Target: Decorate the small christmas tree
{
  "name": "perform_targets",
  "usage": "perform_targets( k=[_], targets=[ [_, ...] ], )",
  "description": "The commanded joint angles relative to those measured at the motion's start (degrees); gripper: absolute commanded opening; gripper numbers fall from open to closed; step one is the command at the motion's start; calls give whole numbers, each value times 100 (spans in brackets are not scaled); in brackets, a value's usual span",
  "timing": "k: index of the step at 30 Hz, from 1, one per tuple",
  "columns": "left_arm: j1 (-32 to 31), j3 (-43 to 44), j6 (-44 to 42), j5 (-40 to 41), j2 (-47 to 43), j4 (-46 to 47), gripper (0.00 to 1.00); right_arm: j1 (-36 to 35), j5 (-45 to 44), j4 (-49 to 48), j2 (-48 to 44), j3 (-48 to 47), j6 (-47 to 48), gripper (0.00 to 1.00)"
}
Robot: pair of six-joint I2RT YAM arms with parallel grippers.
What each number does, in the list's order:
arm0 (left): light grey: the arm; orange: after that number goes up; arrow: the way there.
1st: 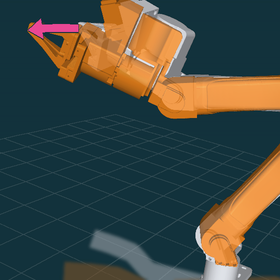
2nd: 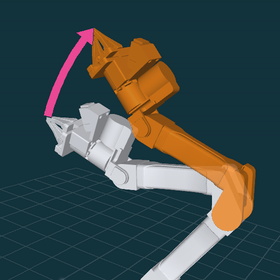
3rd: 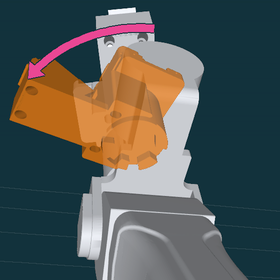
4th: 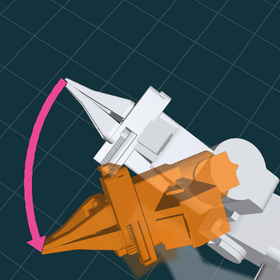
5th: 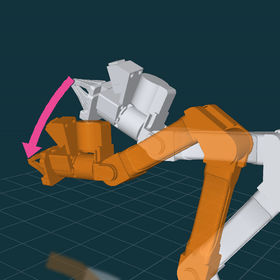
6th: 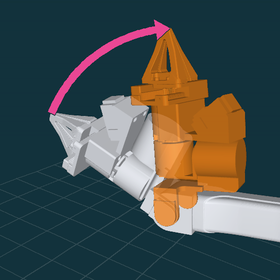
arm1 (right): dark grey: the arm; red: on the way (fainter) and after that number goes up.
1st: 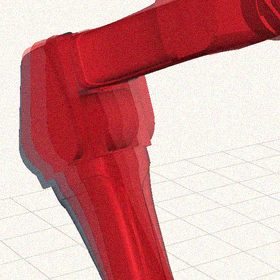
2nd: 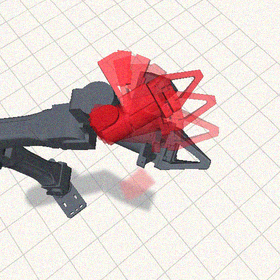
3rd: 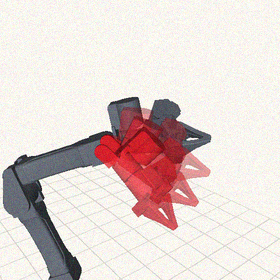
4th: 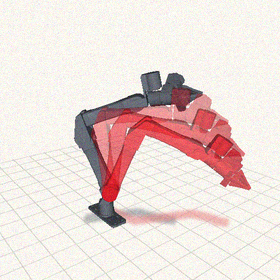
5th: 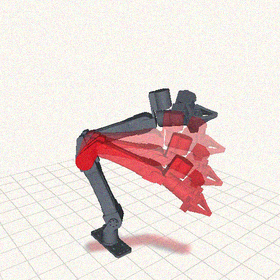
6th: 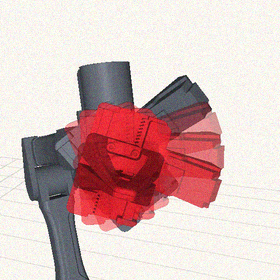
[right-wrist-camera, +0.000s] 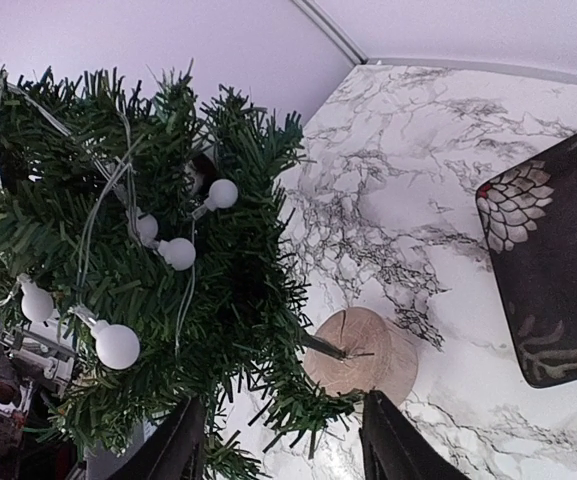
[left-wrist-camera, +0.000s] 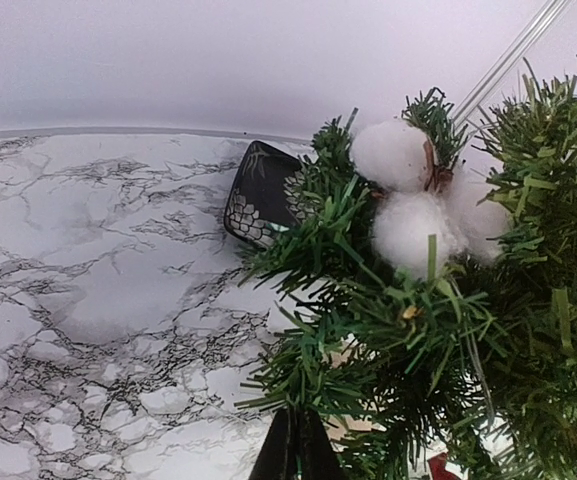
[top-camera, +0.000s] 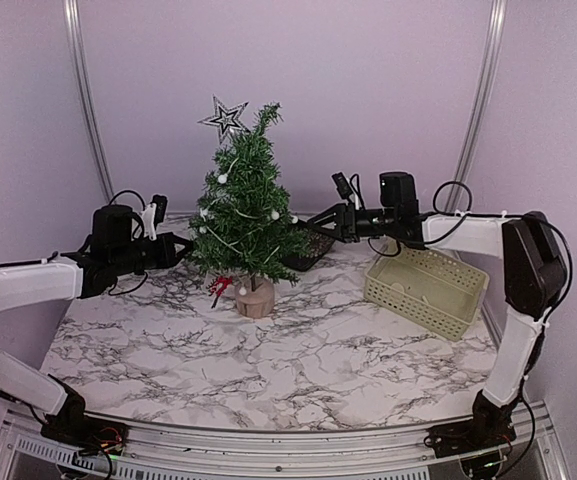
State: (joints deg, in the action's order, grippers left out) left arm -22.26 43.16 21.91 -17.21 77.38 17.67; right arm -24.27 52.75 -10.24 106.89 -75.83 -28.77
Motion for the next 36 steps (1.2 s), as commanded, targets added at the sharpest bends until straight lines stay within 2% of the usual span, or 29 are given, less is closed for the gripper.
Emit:
perform_targets(
  k=[1, 3, 7, 12, 14, 32, 36],
  targets=[
    [88, 290, -184, -220, 208, -53, 0, -72, 273, -97, 185, -196, -24, 53],
    [107, 343, -181, -255, 284, -38, 0, -105, 335, -171, 273, -207, -71, 52],
    [124, 401, -201, -295, 380, -6, 0, -192, 587, -522, 451, -239, -344, 41],
    [180, 493, -231, -304, 492, 25, 0, -288, 649, -557, 456, -169, -391, 9],
    [193, 537, -239, -308, 541, 34, 0, -297, 616, -565, 389, -57, -400, 0],
    [264, 1021, -159, -512, 985, 50, 0, -429, 575, -586, -314, 815, -394, 0],
    [262, 1025, -101, -509, 969, 52, 16, -514, 437, -666, -400, 941, -456, 0]
  ],
)
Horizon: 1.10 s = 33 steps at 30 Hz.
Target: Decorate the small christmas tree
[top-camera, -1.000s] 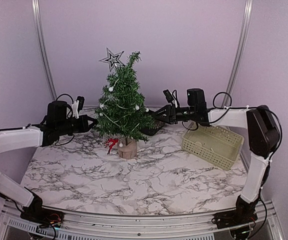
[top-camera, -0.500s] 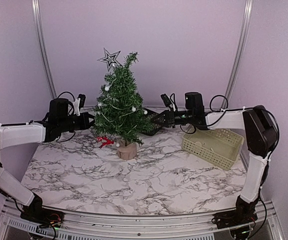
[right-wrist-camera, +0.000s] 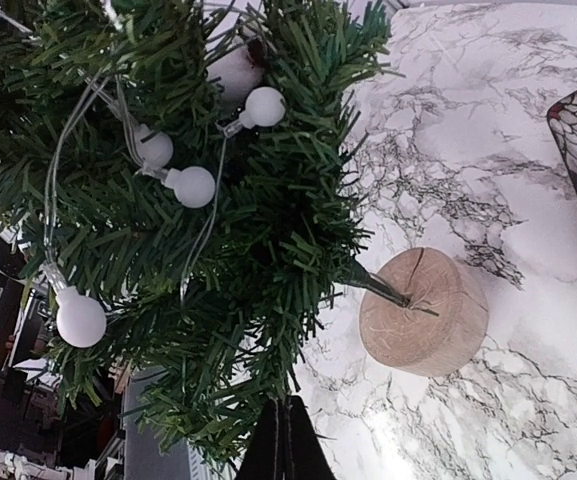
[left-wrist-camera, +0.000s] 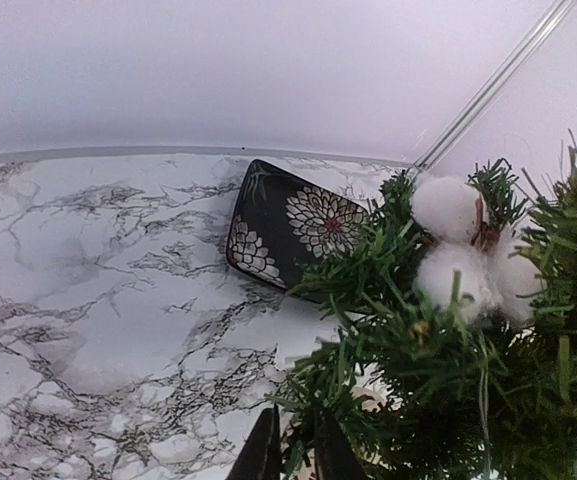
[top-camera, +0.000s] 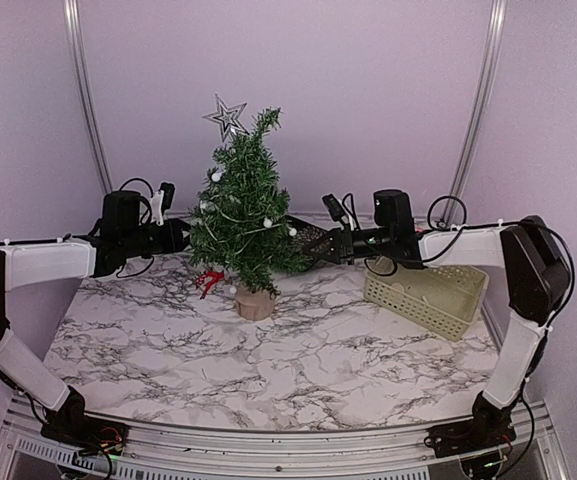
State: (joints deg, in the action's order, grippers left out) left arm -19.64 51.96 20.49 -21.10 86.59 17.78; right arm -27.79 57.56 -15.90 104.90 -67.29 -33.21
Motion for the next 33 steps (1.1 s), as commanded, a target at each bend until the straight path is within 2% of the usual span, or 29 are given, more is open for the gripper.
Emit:
perform_targets(
  k=[1, 8, 11, 19, 29, 31, 33],
  targets=[
    [14, 127, 101, -88, 11, 41, 19, -175, -94, -116, -225, 111, -32, 0],
    [347, -128, 636, 108, -403, 71, 47, -205, -454, -266, -459, 411, -203, 0],
    [458, -259, 719, 238, -623, 63, 52, -209, -582, -343, -545, 560, -286, 0],
    [575, -957, 1077, 589, -1284, -62, 55, -218, -716, -351, -657, 736, -395, 0],
    [466, -2547, 2044, 865, -2726, -151, 52, -236, -599, -56, -911, 954, -295, 1],
    [373, -2823, 2313, 962, -3021, -159, 51, -185, -597, 183, -1006, 1020, -96, 15],
    [206, -3056, 2611, 1037, -3165, -152, 49, -49, -624, 202, -1136, 1142, -66, 25]
  ],
)
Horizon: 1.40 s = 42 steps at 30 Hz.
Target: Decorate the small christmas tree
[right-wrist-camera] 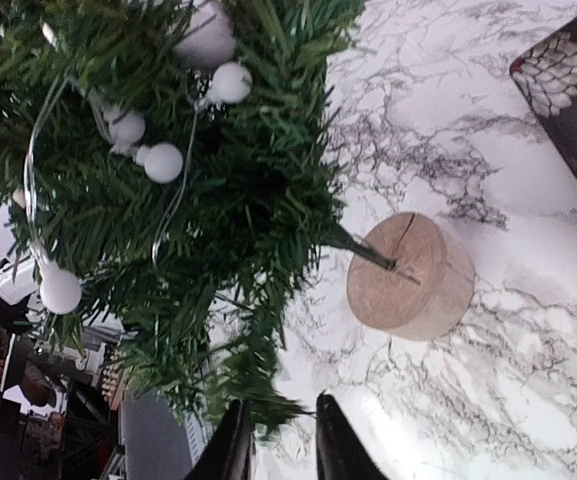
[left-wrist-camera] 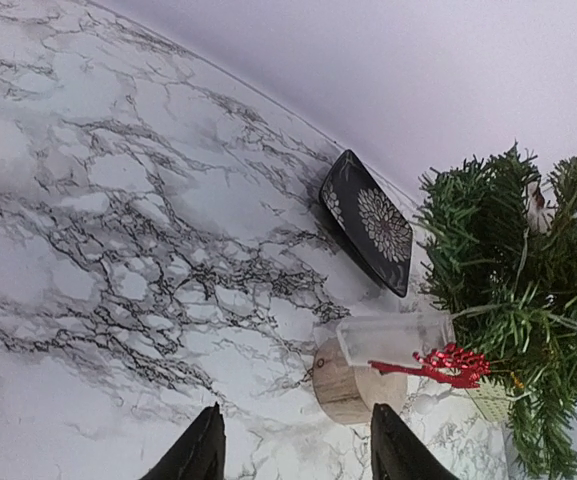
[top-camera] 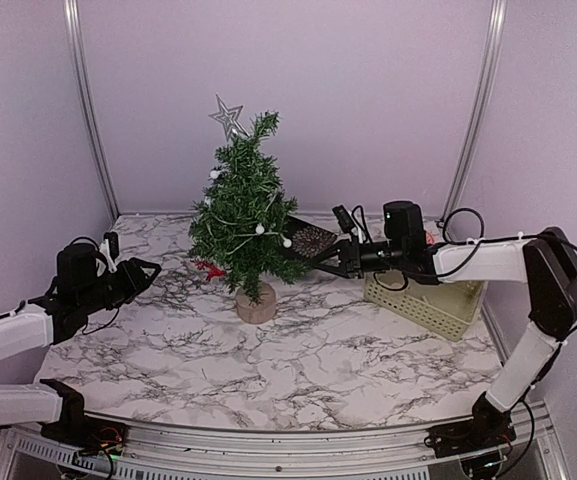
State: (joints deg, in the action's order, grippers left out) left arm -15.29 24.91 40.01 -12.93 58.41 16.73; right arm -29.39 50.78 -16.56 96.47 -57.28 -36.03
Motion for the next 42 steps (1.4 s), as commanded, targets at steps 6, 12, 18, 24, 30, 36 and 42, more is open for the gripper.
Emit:
perform_targets(
  k=[6, 12, 18, 24, 30, 36, 42],
  targets=[
    [-1329, -829, 1353, 771, -350, 388, 45, 572, -427, 441, -356, -37, 328, 38],
    [-2011, -922, 1708, 1078, 465, 1487, 45, 504, -985, 925, 504, -854, 562, 38],
    [-2441, -587, 1865, 1010, 1669, 2426, 44, 128, -1046, 1021, 1237, -1473, 592, 37],
    [-2557, -319, 2046, 1026, 2587, 3118, 42, -182, -1051, 790, 1937, -1808, 325, 35],
    [-2567, -105, 2203, 858, 3344, 3805, 41, -348, -1044, 391, 2567, -2099, -7, 35],
    [-2583, 94, 2447, 744, 4059, 4490, 36, -476, -996, 121, 3025, -2334, -240, 32],
    [-2606, 356, 2614, 654, 4684, 4878, 33, -574, -940, -8, 3275, -2446, -357, 31]
  ],
)
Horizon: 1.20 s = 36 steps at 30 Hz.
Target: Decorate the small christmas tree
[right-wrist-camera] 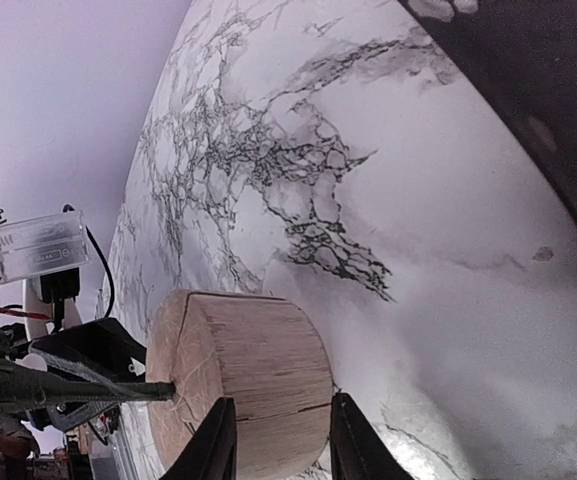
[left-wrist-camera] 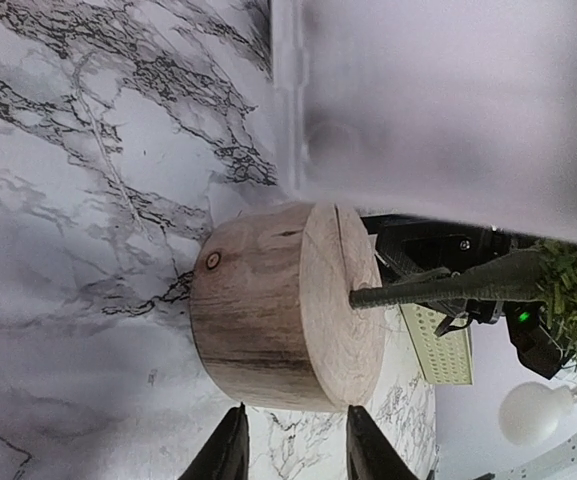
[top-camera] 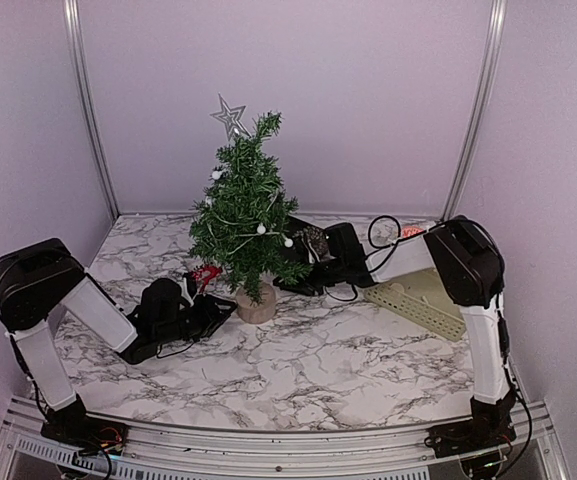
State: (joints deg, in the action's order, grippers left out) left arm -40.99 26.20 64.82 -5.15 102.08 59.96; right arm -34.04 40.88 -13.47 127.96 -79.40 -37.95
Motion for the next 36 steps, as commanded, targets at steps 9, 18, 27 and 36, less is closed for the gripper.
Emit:
perform_targets(
  k=[9, 18, 27, 36],
  targets=[
    [-32, 341, 199, -119, 593, 656, 29, -221, 204, -573, 115, 57, -269, 21],
    [64, 384, 138, -162, 624, 635, 27, -320, 206, -925, -247, 823, -419, 10],
    [191, 628, -45, -354, 728, 480, 26, -469, 166, -1003, -588, 1287, -408, 9],
    [343, 906, -242, -591, 877, 279, 28, -699, 75, -994, -723, 1443, -470, 9]
  ],
)
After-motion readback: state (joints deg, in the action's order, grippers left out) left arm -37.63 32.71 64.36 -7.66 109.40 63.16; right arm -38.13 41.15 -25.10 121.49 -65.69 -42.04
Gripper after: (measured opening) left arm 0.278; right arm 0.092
